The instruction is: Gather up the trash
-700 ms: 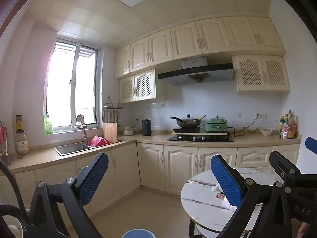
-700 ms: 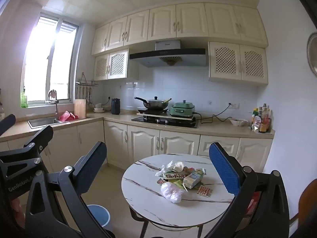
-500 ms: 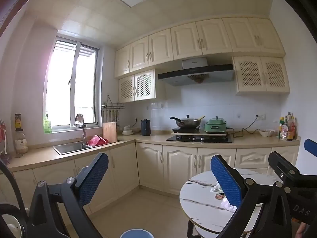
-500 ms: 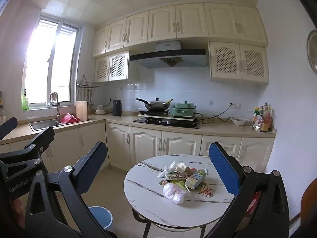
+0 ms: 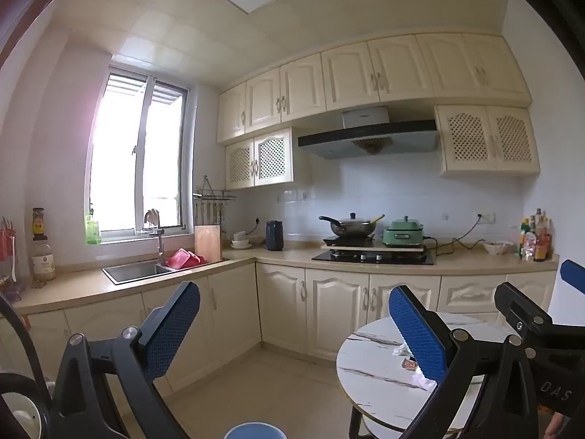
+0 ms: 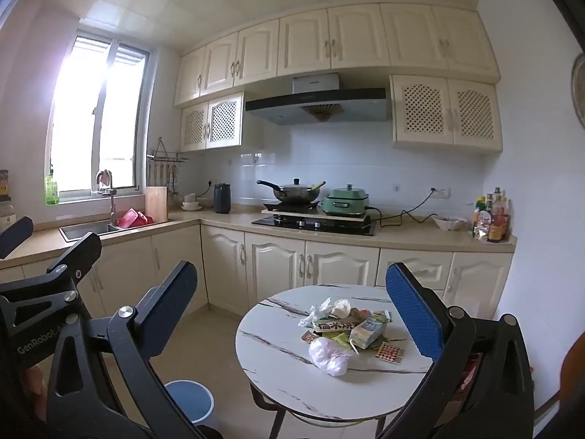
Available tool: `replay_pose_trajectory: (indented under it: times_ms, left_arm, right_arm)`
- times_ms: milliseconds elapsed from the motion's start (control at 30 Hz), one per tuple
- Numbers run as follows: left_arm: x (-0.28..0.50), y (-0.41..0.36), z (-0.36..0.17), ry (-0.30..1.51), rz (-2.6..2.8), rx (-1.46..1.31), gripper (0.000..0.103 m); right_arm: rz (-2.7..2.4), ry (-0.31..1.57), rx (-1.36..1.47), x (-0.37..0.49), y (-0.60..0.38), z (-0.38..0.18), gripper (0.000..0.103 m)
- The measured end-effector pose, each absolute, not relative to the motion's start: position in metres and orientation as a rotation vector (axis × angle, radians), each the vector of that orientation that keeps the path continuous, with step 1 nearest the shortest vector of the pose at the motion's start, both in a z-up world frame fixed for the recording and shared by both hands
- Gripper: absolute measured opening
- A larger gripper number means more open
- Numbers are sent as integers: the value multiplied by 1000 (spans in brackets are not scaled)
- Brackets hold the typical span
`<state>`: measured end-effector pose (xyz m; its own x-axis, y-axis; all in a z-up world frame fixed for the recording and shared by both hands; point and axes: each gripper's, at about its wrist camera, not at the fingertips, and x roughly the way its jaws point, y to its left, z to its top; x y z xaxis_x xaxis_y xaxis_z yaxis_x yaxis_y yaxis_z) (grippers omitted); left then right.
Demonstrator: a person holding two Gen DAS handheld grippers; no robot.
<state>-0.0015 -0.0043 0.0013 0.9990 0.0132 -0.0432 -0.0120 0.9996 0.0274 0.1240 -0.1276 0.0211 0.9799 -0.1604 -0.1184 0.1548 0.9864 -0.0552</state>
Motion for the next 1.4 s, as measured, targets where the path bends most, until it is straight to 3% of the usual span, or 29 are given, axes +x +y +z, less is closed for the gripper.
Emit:
replay_pose_trajectory:
  times_ms: [1400]
  left_arm:
    - [2, -7, 0, 33, 23, 19, 103]
  right_arm:
    - [-154, 116, -60, 124, -122, 27, 103]
